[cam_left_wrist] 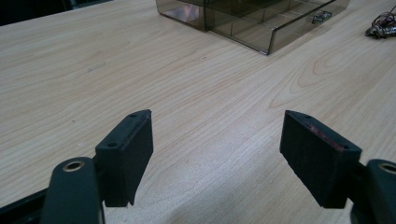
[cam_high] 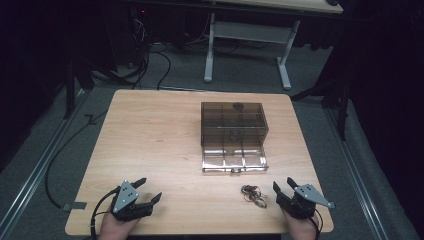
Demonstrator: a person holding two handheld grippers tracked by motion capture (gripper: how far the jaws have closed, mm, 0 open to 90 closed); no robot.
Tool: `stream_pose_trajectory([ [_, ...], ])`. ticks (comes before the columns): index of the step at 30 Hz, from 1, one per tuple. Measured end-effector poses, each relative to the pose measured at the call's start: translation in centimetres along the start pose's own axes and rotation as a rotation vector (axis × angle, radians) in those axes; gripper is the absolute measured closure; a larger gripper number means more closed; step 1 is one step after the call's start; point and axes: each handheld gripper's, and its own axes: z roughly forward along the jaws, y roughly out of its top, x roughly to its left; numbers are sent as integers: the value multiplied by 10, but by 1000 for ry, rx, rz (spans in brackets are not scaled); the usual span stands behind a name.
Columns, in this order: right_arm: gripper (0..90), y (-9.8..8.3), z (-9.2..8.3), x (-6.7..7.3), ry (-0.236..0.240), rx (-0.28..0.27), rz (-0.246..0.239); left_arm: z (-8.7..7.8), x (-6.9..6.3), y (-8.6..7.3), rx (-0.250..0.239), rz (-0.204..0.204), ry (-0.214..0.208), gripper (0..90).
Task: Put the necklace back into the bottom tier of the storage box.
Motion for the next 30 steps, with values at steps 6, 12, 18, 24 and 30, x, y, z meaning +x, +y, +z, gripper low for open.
stream_pose_trajectory([
  [6, 423, -1, -1, -2, 12, -14, 17, 1, -1, 0, 5, 5, -4, 258],
  [12, 416, -1, -1, -1, 9, -8, 12, 0, -2, 0, 4, 17, -11, 256],
  [18, 413, 0, 0, -1, 12, 2, 8, 0, -2, 0, 2, 19, -21, 256],
  [24, 436, 0, 0, -2, 32, 2, 17, 1, -1, 1, 9, 19, -27, 256],
  [30, 517, 1, 0, 1, 86, 32, -5, 1, -1, 1, 6, 19, -28, 256],
])
